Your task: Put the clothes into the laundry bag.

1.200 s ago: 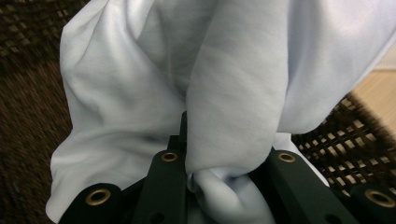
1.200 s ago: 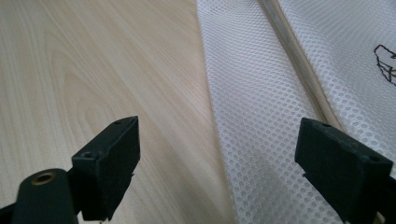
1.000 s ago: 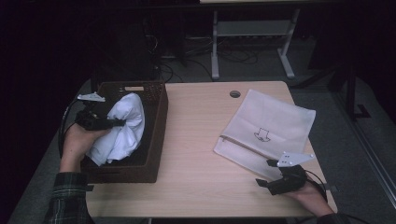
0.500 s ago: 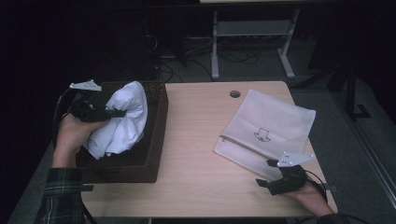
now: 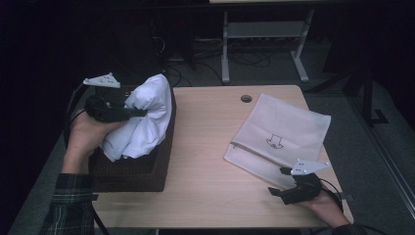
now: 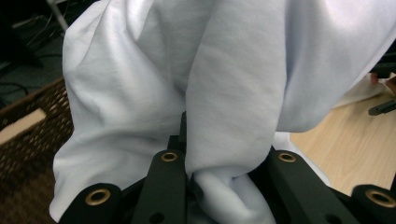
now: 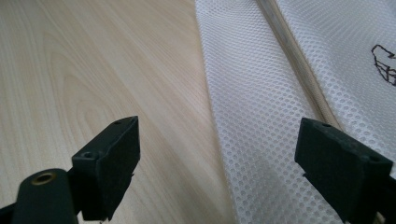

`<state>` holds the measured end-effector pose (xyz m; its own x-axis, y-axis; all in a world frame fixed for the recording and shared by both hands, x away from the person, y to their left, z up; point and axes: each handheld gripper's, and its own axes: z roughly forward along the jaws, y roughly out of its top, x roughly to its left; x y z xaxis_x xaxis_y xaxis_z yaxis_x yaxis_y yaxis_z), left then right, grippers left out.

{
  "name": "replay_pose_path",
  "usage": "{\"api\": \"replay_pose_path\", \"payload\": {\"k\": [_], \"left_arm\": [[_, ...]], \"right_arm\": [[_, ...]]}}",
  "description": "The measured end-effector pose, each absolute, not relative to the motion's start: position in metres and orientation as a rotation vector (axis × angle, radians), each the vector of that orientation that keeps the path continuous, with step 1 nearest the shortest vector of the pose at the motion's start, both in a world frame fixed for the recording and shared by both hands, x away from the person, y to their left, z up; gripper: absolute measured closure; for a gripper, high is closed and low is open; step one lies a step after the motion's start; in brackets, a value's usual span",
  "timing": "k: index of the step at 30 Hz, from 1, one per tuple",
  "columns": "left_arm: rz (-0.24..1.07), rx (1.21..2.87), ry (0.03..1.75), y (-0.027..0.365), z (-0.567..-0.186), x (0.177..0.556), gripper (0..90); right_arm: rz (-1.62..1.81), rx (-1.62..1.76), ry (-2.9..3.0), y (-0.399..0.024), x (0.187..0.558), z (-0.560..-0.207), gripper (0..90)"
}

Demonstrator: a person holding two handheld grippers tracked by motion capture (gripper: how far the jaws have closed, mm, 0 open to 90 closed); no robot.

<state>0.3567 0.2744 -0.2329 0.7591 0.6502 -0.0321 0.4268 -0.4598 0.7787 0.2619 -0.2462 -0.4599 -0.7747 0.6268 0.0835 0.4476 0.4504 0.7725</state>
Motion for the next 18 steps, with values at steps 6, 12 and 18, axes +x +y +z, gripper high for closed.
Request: {"api": "replay_pose_path", "payload": {"k": [6, 12, 18], "left_arm": [[0.338, 2.140, 0.733, 0.247, -0.226, 0.352, 75.1], [0.327, 2.182, 0.677, 0.217, -0.226, 0.349, 75.2], [0.286, 2.226, 0.624, 0.189, -0.239, 0.346, 75.2]], "right_arm": [[1.229, 0.935, 2.485, -0.246, 0.262, -0.460, 13.6], [1.235, 0.931, 2.484, -0.247, 0.262, -0.459, 13.6], [1.239, 0.932, 2.483, -0.247, 0.261, -0.459, 13.6]]}}
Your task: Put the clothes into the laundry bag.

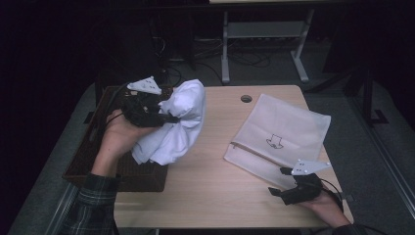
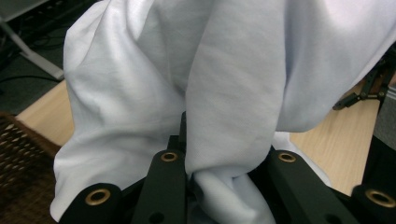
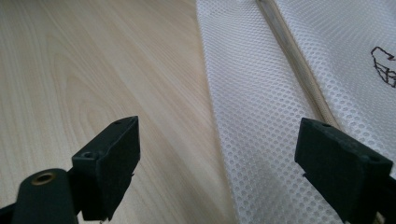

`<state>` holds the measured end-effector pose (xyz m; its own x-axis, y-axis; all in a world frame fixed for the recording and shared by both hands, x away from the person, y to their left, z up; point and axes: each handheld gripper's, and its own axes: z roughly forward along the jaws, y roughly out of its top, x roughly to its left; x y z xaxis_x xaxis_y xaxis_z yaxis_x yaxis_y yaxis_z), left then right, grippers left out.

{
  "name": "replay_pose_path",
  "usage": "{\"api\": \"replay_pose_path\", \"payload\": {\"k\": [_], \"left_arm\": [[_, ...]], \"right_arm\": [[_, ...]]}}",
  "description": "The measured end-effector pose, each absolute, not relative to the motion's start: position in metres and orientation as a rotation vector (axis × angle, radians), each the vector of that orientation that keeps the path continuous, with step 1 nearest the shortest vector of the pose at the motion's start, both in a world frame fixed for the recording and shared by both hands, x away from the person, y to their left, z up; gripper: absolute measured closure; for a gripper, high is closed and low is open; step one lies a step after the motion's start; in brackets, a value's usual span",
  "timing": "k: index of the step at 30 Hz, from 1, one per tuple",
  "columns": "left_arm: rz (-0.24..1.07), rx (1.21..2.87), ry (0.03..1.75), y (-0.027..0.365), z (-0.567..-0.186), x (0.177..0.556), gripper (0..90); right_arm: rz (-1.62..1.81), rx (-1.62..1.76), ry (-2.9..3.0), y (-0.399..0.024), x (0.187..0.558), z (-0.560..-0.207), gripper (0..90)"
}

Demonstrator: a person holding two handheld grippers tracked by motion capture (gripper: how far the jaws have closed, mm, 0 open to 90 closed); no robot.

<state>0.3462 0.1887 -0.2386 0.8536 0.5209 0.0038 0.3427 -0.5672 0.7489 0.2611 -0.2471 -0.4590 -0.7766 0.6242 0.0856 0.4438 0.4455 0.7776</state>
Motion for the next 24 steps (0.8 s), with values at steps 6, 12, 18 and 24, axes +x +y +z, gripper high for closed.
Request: {"api": "replay_pose_path", "payload": {"k": [6, 12, 18, 24], "left_arm": [[0.249, 2.267, 0.597, 0.169, -0.256, 0.344, 75.2], [0.234, 2.310, 0.594, 0.153, -0.280, 0.340, 75.1], [0.215, 2.355, 0.608, 0.141, -0.307, 0.338, 75.1], [0.167, 2.387, 0.603, 0.128, -0.336, 0.333, 75.1]], "right_arm": [[1.244, 0.928, 2.482, -0.247, 0.261, -0.459, 13.6], [1.247, 0.929, 2.480, -0.248, 0.261, -0.459, 13.6], [1.248, 0.926, 2.478, -0.248, 0.261, -0.458, 13.6], [1.252, 0.926, 2.479, -0.249, 0.261, -0.457, 13.8]]}}
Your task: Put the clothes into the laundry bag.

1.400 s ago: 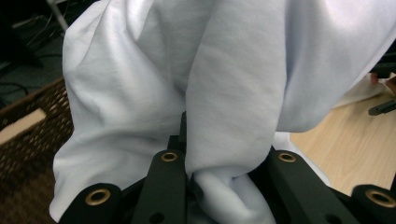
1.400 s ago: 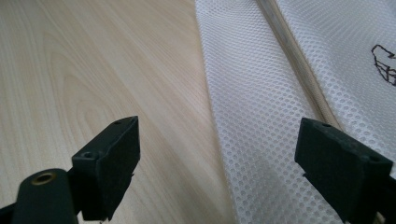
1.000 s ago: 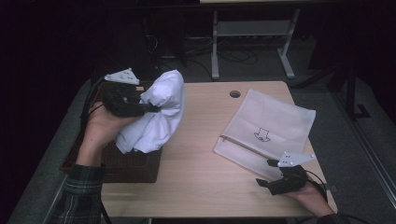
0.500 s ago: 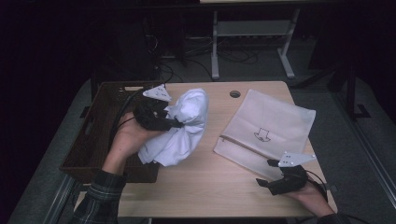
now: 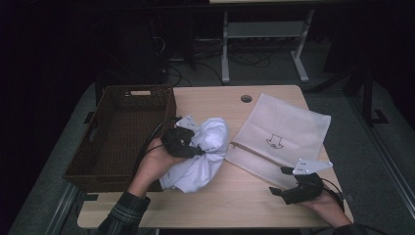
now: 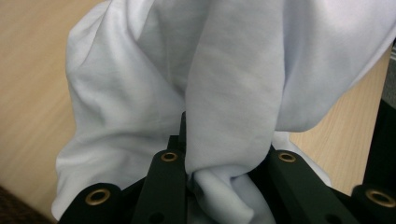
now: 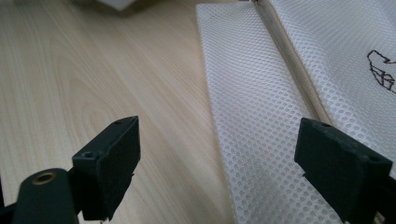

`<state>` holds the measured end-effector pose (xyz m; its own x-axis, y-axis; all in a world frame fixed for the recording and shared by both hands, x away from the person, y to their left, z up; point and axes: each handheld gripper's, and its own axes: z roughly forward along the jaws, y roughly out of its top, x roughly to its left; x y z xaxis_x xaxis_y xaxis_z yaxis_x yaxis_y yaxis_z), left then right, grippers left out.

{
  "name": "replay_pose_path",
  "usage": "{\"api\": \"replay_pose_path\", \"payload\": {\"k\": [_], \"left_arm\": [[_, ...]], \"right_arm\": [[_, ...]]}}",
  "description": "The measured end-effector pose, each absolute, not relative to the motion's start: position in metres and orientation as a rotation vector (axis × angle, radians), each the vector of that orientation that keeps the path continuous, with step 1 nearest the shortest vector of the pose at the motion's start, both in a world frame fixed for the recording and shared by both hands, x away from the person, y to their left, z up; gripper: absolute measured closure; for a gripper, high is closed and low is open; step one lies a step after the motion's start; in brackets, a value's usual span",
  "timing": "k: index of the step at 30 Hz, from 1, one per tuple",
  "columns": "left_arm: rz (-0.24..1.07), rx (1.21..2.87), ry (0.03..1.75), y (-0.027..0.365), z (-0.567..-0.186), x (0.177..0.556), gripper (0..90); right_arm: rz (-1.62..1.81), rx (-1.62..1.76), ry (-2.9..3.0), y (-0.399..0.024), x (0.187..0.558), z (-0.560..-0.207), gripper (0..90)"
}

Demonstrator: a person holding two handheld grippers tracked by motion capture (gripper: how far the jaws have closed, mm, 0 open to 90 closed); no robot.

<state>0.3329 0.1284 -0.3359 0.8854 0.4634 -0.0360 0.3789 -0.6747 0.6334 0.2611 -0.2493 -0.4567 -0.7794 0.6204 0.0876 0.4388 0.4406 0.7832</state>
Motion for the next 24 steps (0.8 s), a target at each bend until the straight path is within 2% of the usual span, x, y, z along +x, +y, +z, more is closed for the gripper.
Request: {"api": "replay_pose_path", "payload": {"k": [9, 17, 24], "left_arm": [[0.096, 2.437, 0.609, 0.116, -0.378, 0.326, 75.1], [0.064, 2.458, 0.583, 0.106, -0.400, 0.318, 75.0], [0.047, 2.503, 0.554, 0.094, -0.415, 0.315, 74.6]], "right_arm": [[1.259, 0.937, 2.470, -0.252, 0.260, -0.447, 10.9], [1.275, 0.941, 2.454, -0.252, 0.266, -0.439, 16.3], [1.268, 0.963, 2.406, -0.254, 0.293, -0.429, 21.7]]}}
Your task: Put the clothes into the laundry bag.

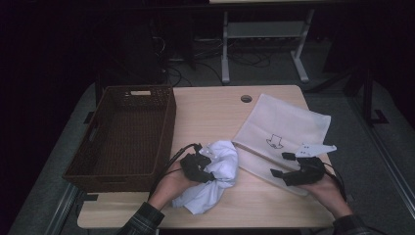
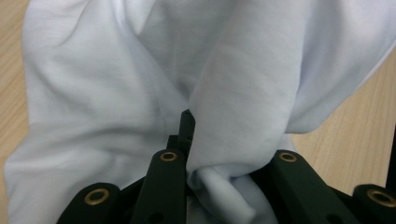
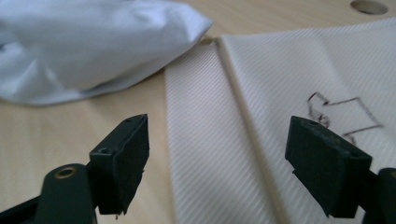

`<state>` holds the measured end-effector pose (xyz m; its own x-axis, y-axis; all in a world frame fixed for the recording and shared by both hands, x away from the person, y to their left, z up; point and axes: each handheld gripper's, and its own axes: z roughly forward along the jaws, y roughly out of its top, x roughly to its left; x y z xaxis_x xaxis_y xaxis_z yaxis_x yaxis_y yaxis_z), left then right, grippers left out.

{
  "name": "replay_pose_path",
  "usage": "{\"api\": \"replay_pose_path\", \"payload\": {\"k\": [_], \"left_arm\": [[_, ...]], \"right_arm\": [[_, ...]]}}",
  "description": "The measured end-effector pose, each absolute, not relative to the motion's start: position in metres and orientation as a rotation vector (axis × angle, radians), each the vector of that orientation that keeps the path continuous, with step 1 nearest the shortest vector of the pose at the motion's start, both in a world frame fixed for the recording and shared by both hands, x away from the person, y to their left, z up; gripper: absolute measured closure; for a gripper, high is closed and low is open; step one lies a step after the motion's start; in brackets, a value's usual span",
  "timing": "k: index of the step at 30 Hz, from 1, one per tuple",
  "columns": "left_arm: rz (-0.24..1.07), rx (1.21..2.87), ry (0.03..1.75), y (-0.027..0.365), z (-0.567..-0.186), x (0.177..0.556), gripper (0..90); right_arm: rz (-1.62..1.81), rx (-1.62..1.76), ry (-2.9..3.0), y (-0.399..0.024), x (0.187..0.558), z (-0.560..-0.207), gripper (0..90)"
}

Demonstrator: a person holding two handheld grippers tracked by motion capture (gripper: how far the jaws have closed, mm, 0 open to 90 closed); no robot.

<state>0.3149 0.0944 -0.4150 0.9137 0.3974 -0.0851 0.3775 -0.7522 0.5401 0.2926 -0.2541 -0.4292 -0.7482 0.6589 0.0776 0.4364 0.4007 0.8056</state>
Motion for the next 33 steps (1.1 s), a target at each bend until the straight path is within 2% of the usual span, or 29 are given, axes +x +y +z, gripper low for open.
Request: {"api": "replay_pose_path", "payload": {"k": [9, 13, 17, 20, 31, 33], "left_arm": [[0.027, 2.514, 0.537, 0.092, -0.424, 0.314, 73.9], [0.021, 2.514, 0.536, 0.092, -0.425, 0.314, 73.6], [0.016, 2.515, 0.536, 0.092, -0.427, 0.314, 73.5], [0.021, 2.524, 0.529, 0.091, -0.427, 0.314, 73.4], [0.005, 2.520, 0.539, 0.090, -0.430, 0.314, 72.8], [0.007, 2.520, 0.538, 0.090, -0.430, 0.314, 72.7]], "right_arm": [[1.197, 1.033, 2.439, -0.247, 0.346, -0.441, 26.0], [1.144, 1.042, 2.491, -0.241, 0.354, -0.454, 25.8], [1.052, 1.018, 2.528, -0.237, 0.354, -0.463, 29.3], [1.025, 1.008, 2.528, -0.237, 0.354, -0.466, 36.9], [1.076, 1.051, 2.510, -0.244, 0.355, -0.465, 82.9], [1.081, 1.055, 2.510, -0.244, 0.355, -0.465, 83.4]]}}
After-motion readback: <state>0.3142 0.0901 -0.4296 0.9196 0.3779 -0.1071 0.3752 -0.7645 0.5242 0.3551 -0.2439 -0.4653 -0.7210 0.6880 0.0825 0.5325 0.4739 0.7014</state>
